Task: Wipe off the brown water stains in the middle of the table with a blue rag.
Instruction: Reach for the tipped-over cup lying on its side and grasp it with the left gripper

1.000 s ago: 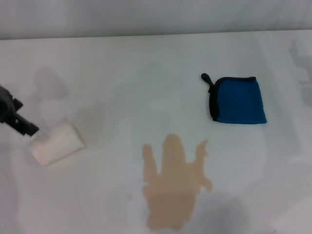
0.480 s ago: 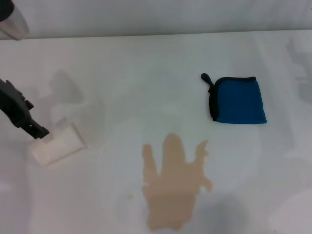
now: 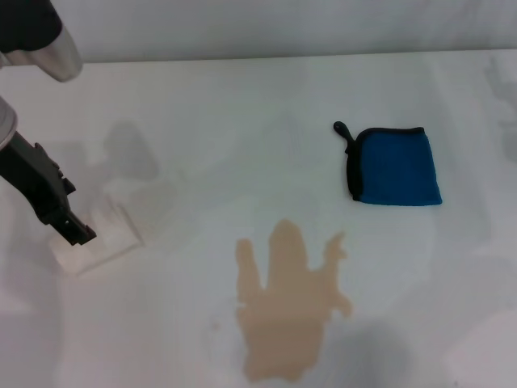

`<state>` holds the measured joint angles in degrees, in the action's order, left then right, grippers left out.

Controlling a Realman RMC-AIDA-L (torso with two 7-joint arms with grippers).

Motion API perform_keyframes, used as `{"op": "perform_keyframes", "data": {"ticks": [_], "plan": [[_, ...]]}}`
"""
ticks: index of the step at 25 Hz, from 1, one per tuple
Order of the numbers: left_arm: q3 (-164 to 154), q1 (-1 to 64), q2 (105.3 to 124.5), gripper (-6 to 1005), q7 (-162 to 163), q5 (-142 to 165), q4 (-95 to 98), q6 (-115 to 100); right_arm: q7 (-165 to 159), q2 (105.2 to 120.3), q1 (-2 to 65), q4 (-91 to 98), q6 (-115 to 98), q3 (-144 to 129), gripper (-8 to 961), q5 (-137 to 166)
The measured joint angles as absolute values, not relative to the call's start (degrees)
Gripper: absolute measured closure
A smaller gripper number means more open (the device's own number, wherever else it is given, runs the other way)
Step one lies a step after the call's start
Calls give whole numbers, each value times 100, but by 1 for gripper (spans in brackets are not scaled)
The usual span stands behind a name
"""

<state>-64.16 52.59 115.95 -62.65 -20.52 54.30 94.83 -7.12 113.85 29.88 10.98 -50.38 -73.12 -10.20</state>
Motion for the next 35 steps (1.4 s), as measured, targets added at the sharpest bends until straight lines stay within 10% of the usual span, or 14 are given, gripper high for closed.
{"op": "perform_keyframes", "data": {"ticks": [35], "plan": [[-6512,5045,11871,114,-6311,-1777,5234,9146,-711,11388,3059,1045,-5036,-7294,121,-1028]]}}
